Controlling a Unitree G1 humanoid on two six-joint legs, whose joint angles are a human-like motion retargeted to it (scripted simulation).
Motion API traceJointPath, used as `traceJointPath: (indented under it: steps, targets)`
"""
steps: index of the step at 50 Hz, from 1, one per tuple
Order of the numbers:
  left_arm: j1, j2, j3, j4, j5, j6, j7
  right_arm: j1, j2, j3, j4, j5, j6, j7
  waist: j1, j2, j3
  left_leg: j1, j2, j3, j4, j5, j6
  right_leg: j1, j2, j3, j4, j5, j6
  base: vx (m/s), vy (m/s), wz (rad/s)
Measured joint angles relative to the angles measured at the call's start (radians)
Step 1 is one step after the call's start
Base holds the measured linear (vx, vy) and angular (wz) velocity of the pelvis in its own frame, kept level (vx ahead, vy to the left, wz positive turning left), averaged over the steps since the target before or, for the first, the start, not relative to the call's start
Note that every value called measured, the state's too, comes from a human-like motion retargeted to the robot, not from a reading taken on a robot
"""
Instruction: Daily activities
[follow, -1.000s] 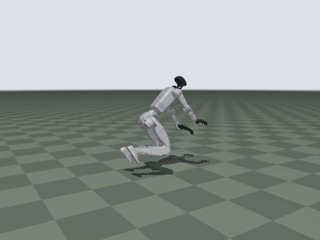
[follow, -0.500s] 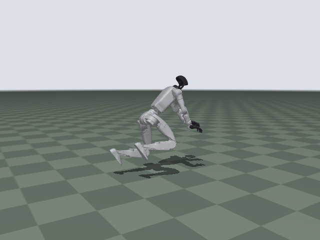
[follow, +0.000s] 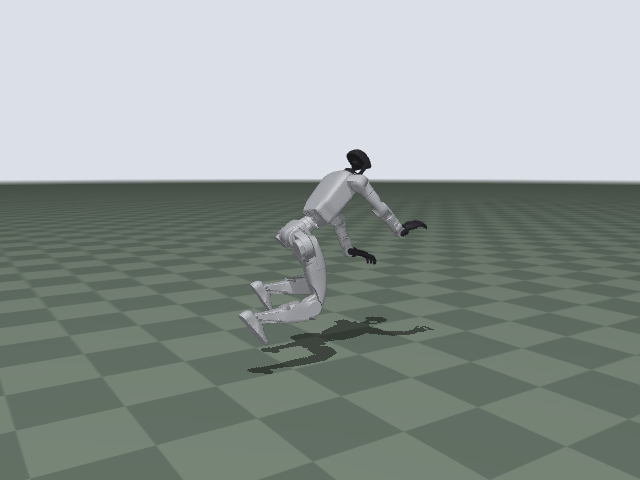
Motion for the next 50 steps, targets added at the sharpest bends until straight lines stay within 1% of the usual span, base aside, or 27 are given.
traceJointPath:
  steps: [3,5,7,10,12,15,20,22,25,27,28,30,32,33,35,39,41,43,45,48,50]
  targets:
    - [0.028,0.025,0.004,-0.029,0.024,0.023,0.031,0.023,0.037,-0.005,0.051,-0.027,0.016,-0.046,-0.003,-0.013,-0.007,0.005,-0.042,0.009,-0.036,0.017,-0.017,0.067,0.006,0.018,-0.105,0.033,0.003,0.45,0.03,-0.01]
    - [0.054,0.040,0.013,-0.049,0.038,0.035,0.037,0.043,0.065,-0.010,0.082,-0.050,0.025,-0.073,-0.010,-0.009,-0.030,0.009,-0.074,0.008,-0.079,0.041,-0.031,0.088,0.021,0.033,-0.168,0.095,0.033,0.48,0.05,0.02]
    - [0.071,0.059,0.029,-0.081,0.048,0.042,0.039,0.069,0.092,-0.015,0.106,-0.078,0.033,-0.095,-0.009,0.005,-0.058,0.023,-0.089,0.003,-0.128,0.057,-0.037,0.088,0.009,0.027,-0.194,0.162,0.037,0.48,0.07,-0.43]
    - [0.060,0.095,0.064,-0.150,0.047,0.050,0.044,0.112,0.133,-0.019,0.134,-0.114,0.039,-0.112,0.006,0.035,-0.071,0.088,-0.097,-0.004,-0.213,0.059,-0.040,0.080,-0.013,0.010,-0.168,0.231,0.039,0.46,0.09,-0.88]
    - [0.015,0.128,0.099,-0.199,0.025,0.051,0.052,0.138,0.154,-0.016,0.142,-0.136,0.038,-0.119,0.018,0.067,-0.074,0.130,-0.091,-0.015,-0.269,0.062,-0.043,0.039,-0.033,-0.011,-0.096,0.252,0.046,0.41,0.10,-1.14]
    - [-0.099,0.189,0.157,-0.235,-0.047,0.037,0.049,0.171,0.184,0.005,0.144,-0.171,0.035,-0.127,0.033,0.129,-0.075,0.179,-0.064,-0.044,-0.339,0.082,-0.049,-0.082,-0.057,-0.041,0.082,0.219,0.052,0.35,0.11,-1.41]
    - [-0.296,0.267,0.209,-0.122,-0.168,0.001,0.007,0.227,0.215,0.076,0.127,-0.230,0.016,-0.109,0.065,0.243,-0.069,0.241,0.023,-0.109,-0.389,0.112,-0.067,-0.399,-0.063,-0.075,0.407,0.079,0.061,0.28,0.12,-1.43]
    - [-0.335,0.269,0.212,-0.060,-0.190,-0.013,-0.003,0.256,0.213,0.100,0.114,-0.250,0.004,-0.103,0.074,0.285,-0.011,0.329,0.053,-0.137,-0.403,0.099,-0.076,-0.439,-0.065,-0.094,0.484,0.031,0.068,0.27,0.14,-0.06]
    - [-0.347,0.251,0.208,-0.001,-0.183,-0.021,0.004,0.308,0.203,0.123,0.091,-0.271,-0.012,-0.101,0.079,0.332,0.070,0.469,0.085,-0.168,-0.434,0.071,-0.078,-0.446,-0.056,-0.117,0.540,-0.015,0.082,0.30,0.14,0.57]
    - [-0.333,0.231,0.203,0.015,-0.171,-0.023,0.016,0.344,0.199,0.131,0.068,-0.277,-0.022,-0.104,0.080,0.347,0.093,0.536,0.099,-0.168,-0.462,0.053,-0.065,-0.446,-0.045,-0.127,0.543,-0.018,0.089,0.31,0.12,0.54]
    - [-0.324,0.220,0.200,0.017,-0.163,-0.023,0.026,0.361,0.201,0.132,0.053,-0.276,-0.027,-0.104,0.081,0.351,0.094,0.560,0.102,-0.163,-0.476,0.045,-0.055,-0.446,-0.037,-0.129,0.537,-0.014,0.090,0.32,0.11,0.38]
    - [-0.298,0.198,0.192,0.014,-0.144,-0.023,0.050,0.391,0.205,0.131,0.020,-0.273,-0.036,-0.109,0.085,0.348,0.081,0.591,0.093,-0.153,-0.504,0.057,-0.059,-0.446,-0.017,-0.132,0.518,0.005,0.101,0.32,0.10,0.12]
    - [-0.262,0.178,0.181,0.008,-0.128,-0.021,0.071,0.423,0.194,0.123,-0.024,-0.263,-0.045,-0.116,0.093,0.331,0.045,0.595,0.069,-0.153,-0.524,0.108,-0.102,-0.446,0.011,-0.127,0.485,0.022,0.103,0.32,0.09,-0.18]
    - [-0.247,0.168,0.177,0.003,-0.120,-0.020,0.079,0.434,0.185,0.117,-0.050,-0.256,-0.049,-0.122,0.093,0.319,0.023,0.585,0.069,-0.150,-0.524,0.141,-0.114,-0.446,0.018,-0.124,0.464,0.032,0.106,0.31,0.07,-0.08]
    - [-0.216,0.152,0.166,-0.005,-0.113,-0.020,0.088,0.446,0.168,0.103,-0.102,-0.242,-0.053,-0.136,0.089,0.291,-0.023,0.544,0.079,-0.143,-0.511,0.191,-0.114,-0.446,0.034,-0.111,0.416,0.036,0.093,0.30,0.06,0.10]
    - [-0.165,0.119,0.137,-0.010,-0.104,-0.021,0.092,0.405,0.118,0.054,-0.210,-0.205,-0.054,-0.164,0.066,0.218,-0.110,0.398,0.086,-0.129,-0.418,0.236,-0.111,-0.436,0.043,-0.074,0.303,0.025,0.053,0.27,0.03,0.58]
    - [-0.141,0.100,0.118,-0.005,-0.099,-0.019,0.091,0.356,0.088,0.026,-0.247,-0.176,-0.049,-0.175,0.049,0.180,-0.136,0.314,0.085,-0.119,-0.340,0.218,-0.098,-0.410,0.031,-0.057,0.250,0.005,0.022,0.25,0.00,1.51]
    - [-0.117,0.081,0.094,0.004,-0.093,-0.016,0.093,0.293,0.056,0.001,-0.260,-0.139,-0.041,-0.179,0.029,0.143,-0.147,0.232,0.080,-0.106,-0.253,0.178,-0.080,-0.367,0.011,-0.042,0.206,-0.020,-0.011,0.25,-0.02,2.06]
    - [-0.091,0.067,0.072,0.014,-0.083,-0.014,0.099,0.224,0.025,-0.013,-0.243,-0.099,-0.029,-0.173,0.009,0.107,-0.150,0.146,0.068,-0.091,-0.170,0.126,-0.061,-0.321,-0.007,-0.027,0.168,-0.034,-0.030,0.24,-0.05,2.07]
    - [-0.052,0.061,0.044,0.024,-0.054,-0.010,0.117,0.135,0.001,-0.011,-0.175,-0.044,-0.013,-0.156,-0.021,0.061,-0.143,0.026,0.041,-0.060,-0.077,0.067,-0.045,-0.244,-0.016,-0.006,0.111,-0.039,-0.040,0.24,-0.07,1.55]
    - [-0.024,0.062,0.030,0.029,-0.034,-0.005,0.129,0.098,0.000,-0.006,-0.124,-0.018,-0.004,-0.151,-0.028,0.029,-0.107,0.000,0.032,-0.029,-0.037,0.031,-0.034,-0.160,-0.011,0.010,0.069,-0.031,-0.033,0.26,-0.08,0.66]
